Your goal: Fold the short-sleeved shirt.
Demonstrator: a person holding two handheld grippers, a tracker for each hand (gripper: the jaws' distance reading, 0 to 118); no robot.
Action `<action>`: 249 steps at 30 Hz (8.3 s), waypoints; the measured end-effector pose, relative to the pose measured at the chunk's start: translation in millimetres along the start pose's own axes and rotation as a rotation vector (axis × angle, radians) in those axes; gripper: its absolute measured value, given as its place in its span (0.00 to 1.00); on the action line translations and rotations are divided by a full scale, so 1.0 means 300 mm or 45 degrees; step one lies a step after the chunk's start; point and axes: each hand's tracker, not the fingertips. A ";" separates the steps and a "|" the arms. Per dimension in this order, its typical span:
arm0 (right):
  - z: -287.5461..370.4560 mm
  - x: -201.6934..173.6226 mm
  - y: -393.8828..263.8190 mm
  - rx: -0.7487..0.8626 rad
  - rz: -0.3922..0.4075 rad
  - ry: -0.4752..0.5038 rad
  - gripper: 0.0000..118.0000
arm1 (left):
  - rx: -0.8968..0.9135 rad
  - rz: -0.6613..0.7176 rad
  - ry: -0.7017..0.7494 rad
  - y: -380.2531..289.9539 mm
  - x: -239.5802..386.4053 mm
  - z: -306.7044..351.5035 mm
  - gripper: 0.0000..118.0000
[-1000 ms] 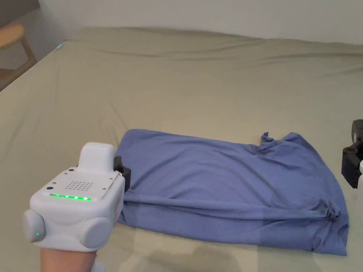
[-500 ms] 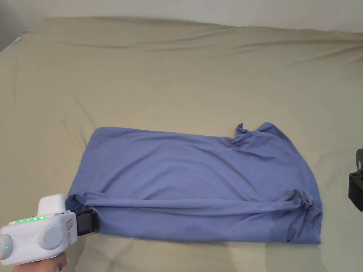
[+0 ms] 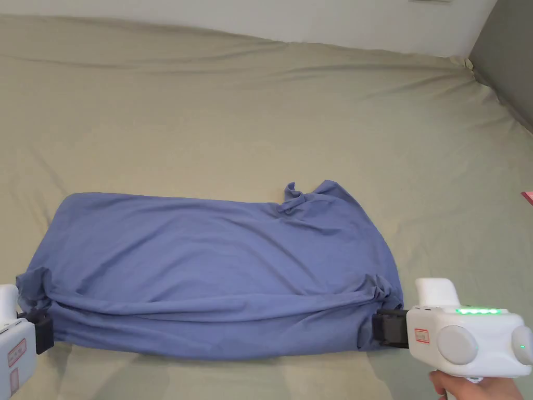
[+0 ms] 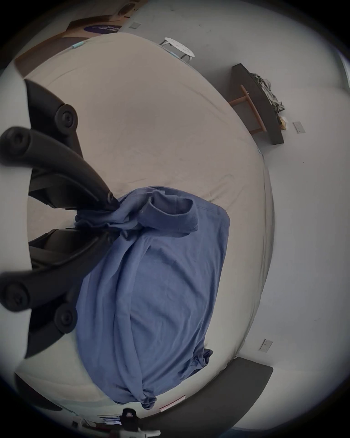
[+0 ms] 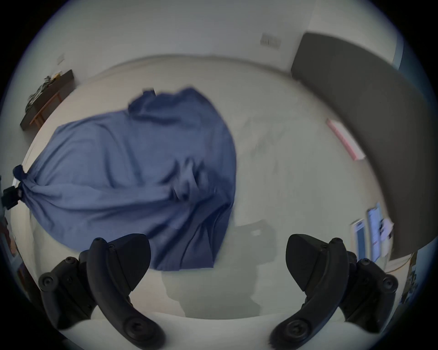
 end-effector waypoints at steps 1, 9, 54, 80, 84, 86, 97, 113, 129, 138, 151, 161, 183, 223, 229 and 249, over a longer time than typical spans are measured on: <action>-0.041 -0.002 -0.002 -0.026 -0.027 0.024 0.98 | -0.001 -0.010 0.004 -0.002 0.002 0.003 0.10; -0.088 -0.046 0.019 -0.015 -0.101 0.169 0.61 | -0.025 -0.004 -0.001 -0.003 -0.004 0.017 0.10; 0.286 0.075 -0.303 -0.041 -0.029 0.021 0.86 | -0.249 -0.205 0.028 -0.265 -0.101 0.190 0.82; 0.958 -0.428 0.006 1.220 0.324 -0.070 0.02 | 1.030 -0.275 0.065 0.230 0.255 0.781 0.00; 0.925 -0.427 0.020 1.210 0.323 -0.060 0.02 | 0.994 -0.273 0.053 0.251 0.251 0.727 0.00; 0.895 -0.424 0.024 1.195 0.325 -0.065 0.02 | 0.898 -0.257 0.026 0.257 0.240 0.647 0.00; 0.583 -0.271 0.055 0.910 0.258 -0.081 0.02 | 0.018 -0.198 0.052 0.159 0.033 -0.153 0.59; 0.362 -0.078 0.097 0.657 0.163 -0.114 0.02 | -0.126 -0.097 -0.040 0.358 0.012 -0.481 0.29; -0.033 0.042 0.334 0.097 0.073 0.061 0.96 | 0.177 -0.205 -0.051 0.317 0.054 -0.039 0.02; -0.236 0.029 0.281 -0.067 0.057 0.149 0.65 | 0.160 -0.231 -0.001 0.219 0.018 -0.003 0.02; 0.147 -0.009 0.333 0.095 0.321 0.127 0.03 | 0.188 -0.189 -0.006 0.229 -0.044 0.130 0.02; 0.420 0.056 0.135 0.051 0.446 0.147 0.03 | 0.124 -0.244 0.000 0.067 -0.113 0.300 0.02; 0.186 0.041 -0.280 -0.444 0.439 0.217 0.03 | -0.292 -0.406 -0.014 -0.275 -0.176 0.153 0.02; 1.069 -0.502 -0.089 1.306 0.341 0.036 0.02 | 1.081 -0.167 -0.088 0.138 0.270 0.924 0.09; 1.081 -0.521 -0.102 1.351 0.365 -0.040 0.02 | 1.166 -0.203 -0.052 0.129 0.322 0.947 0.00; 0.906 -0.410 -0.132 1.208 0.341 -0.176 0.02 | 0.557 -0.282 -0.323 0.031 0.196 0.539 0.18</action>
